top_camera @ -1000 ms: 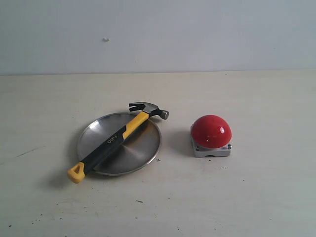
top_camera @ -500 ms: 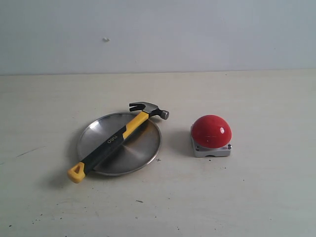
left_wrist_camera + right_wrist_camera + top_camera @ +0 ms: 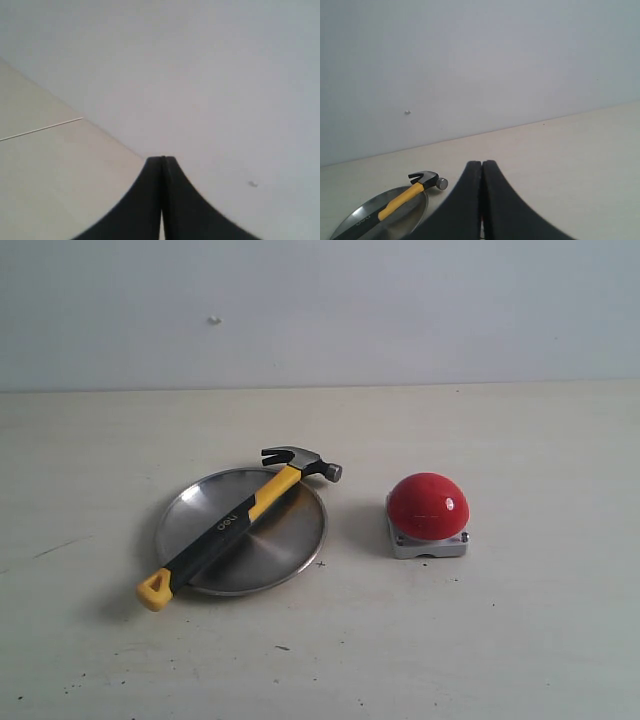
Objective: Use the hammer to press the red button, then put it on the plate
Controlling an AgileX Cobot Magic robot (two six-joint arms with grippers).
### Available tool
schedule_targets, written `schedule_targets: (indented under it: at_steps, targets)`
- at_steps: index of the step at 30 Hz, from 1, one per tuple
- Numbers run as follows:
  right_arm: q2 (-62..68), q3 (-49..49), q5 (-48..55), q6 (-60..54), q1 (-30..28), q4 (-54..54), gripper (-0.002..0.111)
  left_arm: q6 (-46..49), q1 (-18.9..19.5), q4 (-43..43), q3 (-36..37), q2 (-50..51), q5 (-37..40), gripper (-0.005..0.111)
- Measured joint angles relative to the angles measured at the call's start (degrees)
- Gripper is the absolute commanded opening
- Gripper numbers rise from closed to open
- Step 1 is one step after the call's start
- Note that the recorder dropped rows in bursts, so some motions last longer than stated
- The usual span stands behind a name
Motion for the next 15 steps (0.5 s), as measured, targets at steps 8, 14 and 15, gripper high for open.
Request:
schedule_targets:
  at_steps: [8,14,15]
  targets:
    - [0.0,0.0,0.0,0.0,0.0,0.0,0.0,22.4,0.0,-21.6,3.0,0.0,1.7,0.0]
    - [0.0,0.0,0.0,0.0,0.0,0.0,0.0,24.2,0.0,-24.4,3.0,0.0,4.5,0.0]
    - [0.0,0.0,0.0,0.0,0.0,0.0,0.0,24.2,0.0,-24.6,3.0,0.0,4.6,0.0]
